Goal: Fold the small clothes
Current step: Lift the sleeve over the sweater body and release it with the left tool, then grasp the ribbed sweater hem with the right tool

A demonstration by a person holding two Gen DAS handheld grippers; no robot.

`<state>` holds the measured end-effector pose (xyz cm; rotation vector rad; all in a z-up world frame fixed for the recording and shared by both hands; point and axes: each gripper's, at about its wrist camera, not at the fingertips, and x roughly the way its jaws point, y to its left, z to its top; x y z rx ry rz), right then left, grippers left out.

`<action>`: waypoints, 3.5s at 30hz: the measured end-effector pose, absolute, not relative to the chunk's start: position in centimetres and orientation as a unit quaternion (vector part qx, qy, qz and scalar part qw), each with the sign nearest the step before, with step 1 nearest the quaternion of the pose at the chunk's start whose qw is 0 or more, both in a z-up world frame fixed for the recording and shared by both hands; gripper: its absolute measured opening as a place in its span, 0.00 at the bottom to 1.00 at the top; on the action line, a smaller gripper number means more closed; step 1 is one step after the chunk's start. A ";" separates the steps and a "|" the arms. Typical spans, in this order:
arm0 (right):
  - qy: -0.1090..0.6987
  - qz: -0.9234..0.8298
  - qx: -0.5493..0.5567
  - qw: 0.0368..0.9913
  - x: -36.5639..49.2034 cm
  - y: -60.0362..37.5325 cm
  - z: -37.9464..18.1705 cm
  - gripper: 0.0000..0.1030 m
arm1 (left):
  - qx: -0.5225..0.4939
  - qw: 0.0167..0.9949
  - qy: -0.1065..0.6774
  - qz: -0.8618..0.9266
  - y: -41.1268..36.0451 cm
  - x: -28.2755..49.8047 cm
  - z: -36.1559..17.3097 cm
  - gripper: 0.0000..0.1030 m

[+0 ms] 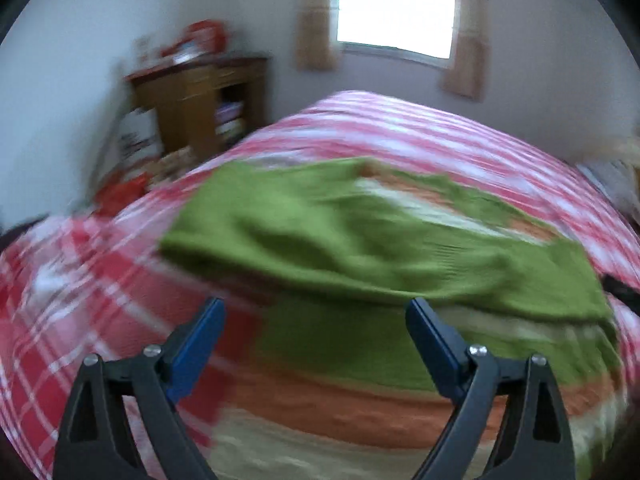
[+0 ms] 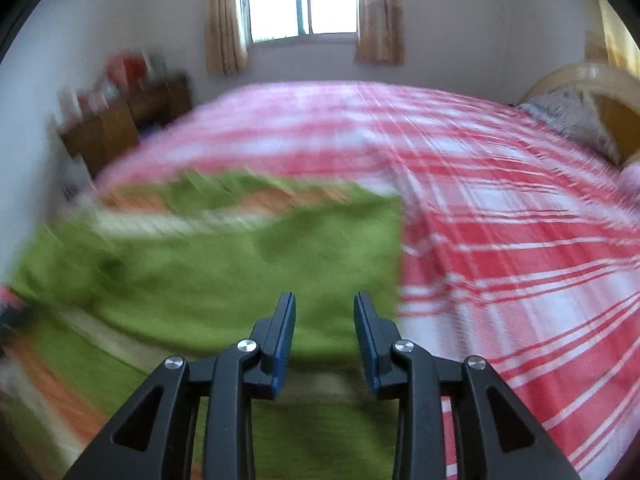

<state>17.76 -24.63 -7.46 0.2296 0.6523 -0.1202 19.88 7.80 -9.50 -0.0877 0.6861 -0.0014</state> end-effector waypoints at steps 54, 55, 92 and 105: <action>0.375 -0.108 0.034 0.920 22.8 -27.0 -8.6 0.09 | -0.030 0.910 0.405 0.084 7.8 25.5 -11.1 1.00; 0.364 -0.129 0.040 0.922 22.0 -27.4 -8.2 0.09 | -0.019 0.909 0.407 0.092 7.6 26.2 -11.1 1.00; 0.394 -0.035 0.134 0.909 25.9 -28.7 -11.3 0.09 | 0.059 0.920 0.374 0.103 4.7 29.4 -11.1 1.00; 0.323 -0.026 0.062 0.944 5.5 -30.4 -2.8 0.10 | 0.059 0.941 0.333 -0.007 10.7 16.5 -8.8 1.00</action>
